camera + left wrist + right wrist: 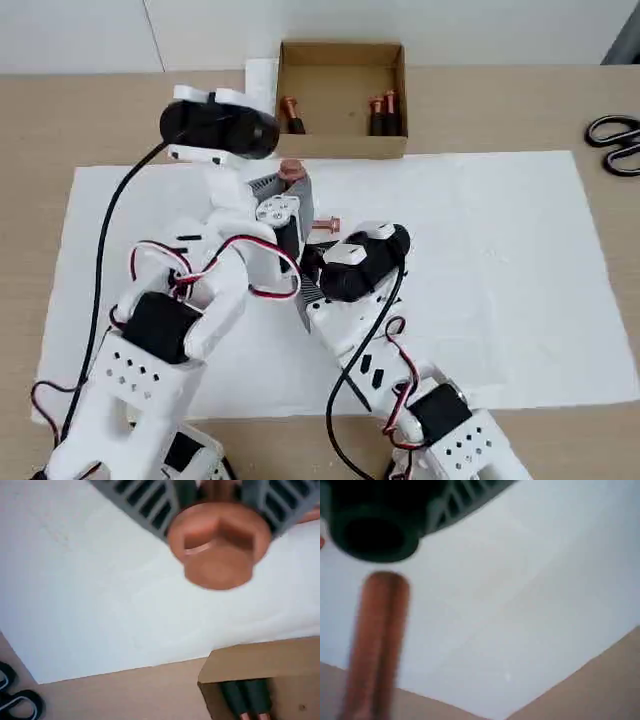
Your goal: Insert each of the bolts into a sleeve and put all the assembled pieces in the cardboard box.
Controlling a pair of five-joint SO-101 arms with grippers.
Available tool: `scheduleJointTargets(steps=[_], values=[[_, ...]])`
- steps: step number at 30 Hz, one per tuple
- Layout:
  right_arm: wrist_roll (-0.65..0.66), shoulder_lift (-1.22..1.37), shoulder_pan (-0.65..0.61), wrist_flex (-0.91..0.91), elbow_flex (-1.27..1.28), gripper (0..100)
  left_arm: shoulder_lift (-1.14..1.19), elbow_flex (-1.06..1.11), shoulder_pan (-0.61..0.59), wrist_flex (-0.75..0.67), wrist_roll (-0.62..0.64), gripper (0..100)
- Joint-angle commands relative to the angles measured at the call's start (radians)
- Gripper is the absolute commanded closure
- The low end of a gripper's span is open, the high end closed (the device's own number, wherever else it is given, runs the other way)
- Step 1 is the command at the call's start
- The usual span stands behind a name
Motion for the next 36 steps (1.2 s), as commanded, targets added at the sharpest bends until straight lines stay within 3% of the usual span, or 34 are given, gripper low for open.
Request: scheduleJointTargets(steps=[1,15,36], values=[[-0.005,-0.022,-0.007,-0.021,-0.006,99.5,-0.054,0.008,0.005,-0.028,0.003,99],[-0.005,-0.022,-0.007,-0.021,-0.006,99.5,-0.061,0.064,0.021,-0.097,0.003,99],[-0.002,-0.022,-0.005,-0.022,-0.006,99.5,-0.063,0.074,0.037,-0.038,-0.034,99]])
